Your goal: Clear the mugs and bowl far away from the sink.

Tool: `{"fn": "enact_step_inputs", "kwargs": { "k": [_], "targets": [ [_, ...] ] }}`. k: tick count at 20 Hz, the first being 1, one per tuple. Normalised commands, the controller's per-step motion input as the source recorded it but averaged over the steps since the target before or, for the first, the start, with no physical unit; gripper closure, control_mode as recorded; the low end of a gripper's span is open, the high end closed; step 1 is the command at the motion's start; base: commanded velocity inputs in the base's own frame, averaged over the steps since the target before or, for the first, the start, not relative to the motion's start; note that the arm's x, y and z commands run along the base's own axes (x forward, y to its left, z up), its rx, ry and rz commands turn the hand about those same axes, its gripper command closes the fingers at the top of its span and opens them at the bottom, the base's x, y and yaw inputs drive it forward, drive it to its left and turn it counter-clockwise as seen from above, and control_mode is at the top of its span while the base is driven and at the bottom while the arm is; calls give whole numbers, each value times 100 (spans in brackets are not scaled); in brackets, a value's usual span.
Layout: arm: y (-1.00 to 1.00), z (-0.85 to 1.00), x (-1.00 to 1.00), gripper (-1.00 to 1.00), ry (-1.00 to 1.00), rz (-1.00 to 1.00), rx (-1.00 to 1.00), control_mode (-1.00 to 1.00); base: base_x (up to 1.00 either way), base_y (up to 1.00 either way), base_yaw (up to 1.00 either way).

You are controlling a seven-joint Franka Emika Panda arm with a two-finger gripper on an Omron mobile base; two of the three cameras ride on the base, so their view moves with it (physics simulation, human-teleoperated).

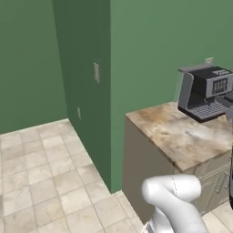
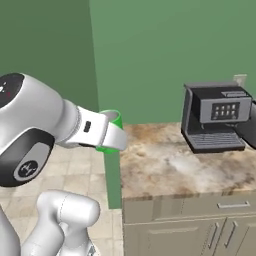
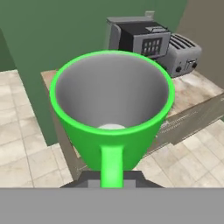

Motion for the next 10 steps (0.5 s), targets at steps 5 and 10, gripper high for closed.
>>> {"fn": "enact_step_inputs", "kwargs": {
  "k": [5, 10],
  "targets": [
    [0, 0, 0, 100, 0, 0, 0, 100, 70, 0, 22],
    [0, -32, 51, 100, 6, 17, 1, -100, 0, 0, 0]
  ]
}}
